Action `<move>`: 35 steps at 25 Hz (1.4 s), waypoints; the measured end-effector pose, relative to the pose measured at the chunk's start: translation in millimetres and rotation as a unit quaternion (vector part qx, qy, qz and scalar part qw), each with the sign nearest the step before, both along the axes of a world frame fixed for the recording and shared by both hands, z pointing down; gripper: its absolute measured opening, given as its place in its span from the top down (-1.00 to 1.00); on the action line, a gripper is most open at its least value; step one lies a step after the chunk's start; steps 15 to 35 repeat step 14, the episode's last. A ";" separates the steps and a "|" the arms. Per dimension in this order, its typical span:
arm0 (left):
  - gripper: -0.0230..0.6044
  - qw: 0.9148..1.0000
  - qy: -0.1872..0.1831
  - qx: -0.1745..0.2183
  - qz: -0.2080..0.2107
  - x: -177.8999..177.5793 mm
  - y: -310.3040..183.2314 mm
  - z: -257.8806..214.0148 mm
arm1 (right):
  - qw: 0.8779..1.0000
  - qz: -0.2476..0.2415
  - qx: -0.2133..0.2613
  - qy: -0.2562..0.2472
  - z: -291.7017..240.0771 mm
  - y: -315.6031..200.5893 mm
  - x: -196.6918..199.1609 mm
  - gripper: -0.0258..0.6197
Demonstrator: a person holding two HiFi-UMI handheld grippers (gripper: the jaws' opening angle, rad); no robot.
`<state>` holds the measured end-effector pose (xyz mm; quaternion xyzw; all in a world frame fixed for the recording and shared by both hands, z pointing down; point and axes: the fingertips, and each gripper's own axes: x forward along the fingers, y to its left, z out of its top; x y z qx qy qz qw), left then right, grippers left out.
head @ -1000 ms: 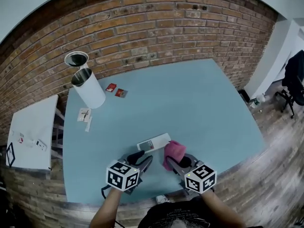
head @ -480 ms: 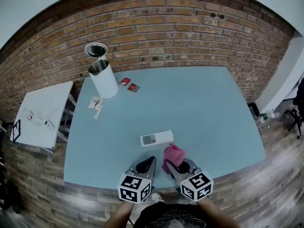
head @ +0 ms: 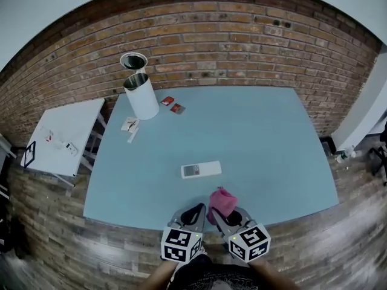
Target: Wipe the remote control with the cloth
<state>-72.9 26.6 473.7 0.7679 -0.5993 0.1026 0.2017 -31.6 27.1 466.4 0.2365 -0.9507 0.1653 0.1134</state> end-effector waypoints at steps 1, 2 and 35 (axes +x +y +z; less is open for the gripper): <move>0.93 1.000 -0.004 -0.001 -0.001 1.3 2.5 -0.3 | 1.000 0.000 -0.001 0.000 0.3 2.2 1.0 0.73; 0.93 1.000 -0.008 -0.002 -0.002 2.3 5.1 -0.1 | 1.000 -0.001 -0.003 0.000 0.7 4.6 2.0 0.73; 0.93 1.000 -0.019 -0.015 0.005 22.6 22.4 6.7 | 1.000 0.008 -0.013 -0.006 2.9 19.0 21.7 0.73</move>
